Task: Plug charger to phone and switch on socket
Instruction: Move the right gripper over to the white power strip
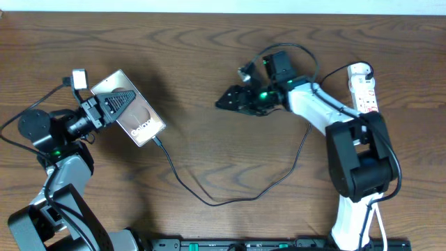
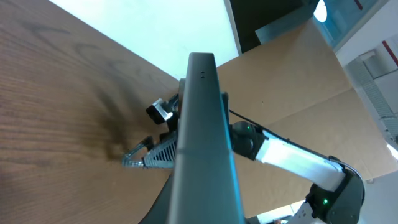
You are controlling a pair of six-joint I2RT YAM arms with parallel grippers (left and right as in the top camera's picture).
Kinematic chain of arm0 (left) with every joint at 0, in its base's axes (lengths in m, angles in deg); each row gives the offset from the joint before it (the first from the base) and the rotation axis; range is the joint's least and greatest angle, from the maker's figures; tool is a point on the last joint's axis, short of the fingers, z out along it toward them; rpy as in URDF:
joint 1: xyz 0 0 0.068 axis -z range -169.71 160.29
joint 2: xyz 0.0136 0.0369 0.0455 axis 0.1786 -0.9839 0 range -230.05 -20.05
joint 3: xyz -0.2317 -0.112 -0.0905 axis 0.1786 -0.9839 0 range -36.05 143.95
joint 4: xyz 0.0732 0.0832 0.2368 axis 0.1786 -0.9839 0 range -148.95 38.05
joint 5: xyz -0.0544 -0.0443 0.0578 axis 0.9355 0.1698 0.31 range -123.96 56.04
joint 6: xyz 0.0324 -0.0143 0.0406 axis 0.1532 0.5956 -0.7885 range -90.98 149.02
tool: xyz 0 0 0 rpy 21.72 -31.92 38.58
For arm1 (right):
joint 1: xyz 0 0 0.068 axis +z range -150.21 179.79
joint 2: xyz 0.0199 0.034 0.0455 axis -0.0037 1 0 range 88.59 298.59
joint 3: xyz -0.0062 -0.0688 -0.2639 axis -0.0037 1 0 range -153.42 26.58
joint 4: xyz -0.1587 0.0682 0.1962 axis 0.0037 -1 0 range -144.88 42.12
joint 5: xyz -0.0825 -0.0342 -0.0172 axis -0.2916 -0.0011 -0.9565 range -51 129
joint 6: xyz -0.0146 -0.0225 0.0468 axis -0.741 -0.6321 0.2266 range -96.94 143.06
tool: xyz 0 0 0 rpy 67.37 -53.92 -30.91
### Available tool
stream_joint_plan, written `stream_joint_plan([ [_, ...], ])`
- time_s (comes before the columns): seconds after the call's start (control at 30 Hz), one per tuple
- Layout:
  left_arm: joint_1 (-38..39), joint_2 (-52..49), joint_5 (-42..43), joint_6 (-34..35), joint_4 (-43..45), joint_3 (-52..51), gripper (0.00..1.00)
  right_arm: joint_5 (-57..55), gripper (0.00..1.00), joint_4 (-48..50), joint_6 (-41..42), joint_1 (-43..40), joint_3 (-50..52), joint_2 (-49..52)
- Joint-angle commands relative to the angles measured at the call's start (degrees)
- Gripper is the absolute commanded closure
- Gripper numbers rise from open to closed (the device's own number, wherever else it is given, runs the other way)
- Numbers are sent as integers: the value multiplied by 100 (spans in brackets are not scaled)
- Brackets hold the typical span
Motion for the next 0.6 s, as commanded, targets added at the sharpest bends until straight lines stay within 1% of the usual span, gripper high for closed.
stream_joint_plan([
  [0.0, -24, 66, 28, -256, 46, -63, 93, -1106, 1, -503, -459, -142, -181, -638],
  [0.13, -24, 63, 28, -365, 46, -157, 93, -2149, 1, -1108, -439, -186, -186, -1436],
  [0.33, -22, 63, -85, -483, 44, -369, 93, -3067, 1, -1768, -437, -90, -186, -2787],
  [0.43, -24, 63, -382, -577, -22, -535, 93, -3228, 1, -2028, -437, -22, -186, -3348],
  [0.5, -24, 63, -741, -634, -282, -632, 93, -3228, 1, -2164, -437, 15, -186, -3604],
  [0.57, -24, 63, -1110, -986, -866, -662, 92, -3228, 1, -2332, -437, 44, -186, -3805],
])
